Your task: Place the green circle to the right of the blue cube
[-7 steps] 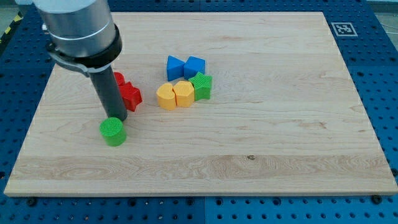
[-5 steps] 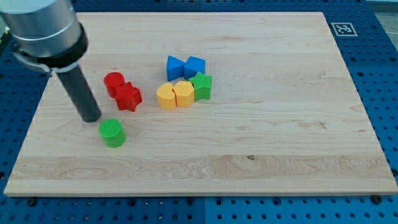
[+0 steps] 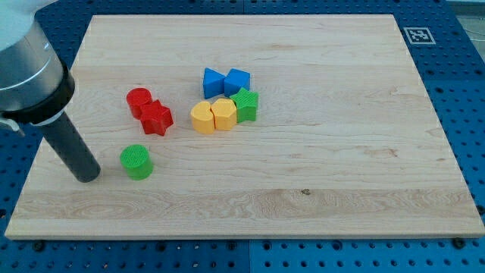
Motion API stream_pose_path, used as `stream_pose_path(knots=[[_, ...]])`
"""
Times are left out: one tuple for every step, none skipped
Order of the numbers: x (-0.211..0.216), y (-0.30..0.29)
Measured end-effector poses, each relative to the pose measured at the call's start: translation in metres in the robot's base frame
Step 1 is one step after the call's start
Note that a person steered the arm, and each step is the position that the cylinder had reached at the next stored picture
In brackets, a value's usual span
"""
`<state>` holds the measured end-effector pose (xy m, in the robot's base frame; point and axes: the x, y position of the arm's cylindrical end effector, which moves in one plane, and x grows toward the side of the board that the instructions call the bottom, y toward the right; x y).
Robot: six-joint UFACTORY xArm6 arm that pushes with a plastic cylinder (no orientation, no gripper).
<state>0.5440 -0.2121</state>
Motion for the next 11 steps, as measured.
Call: stream_pose_path(knots=[[0.0,0.012],[0.0,0.023],[-0.006,0.04],[-0.013,0.061],[-0.014,0.092],[-0.015,0.12],[-0.036,0.13],[-0.05,0.133],[-0.05,0.171],[-0.05,0.207],[-0.041,0.213]])
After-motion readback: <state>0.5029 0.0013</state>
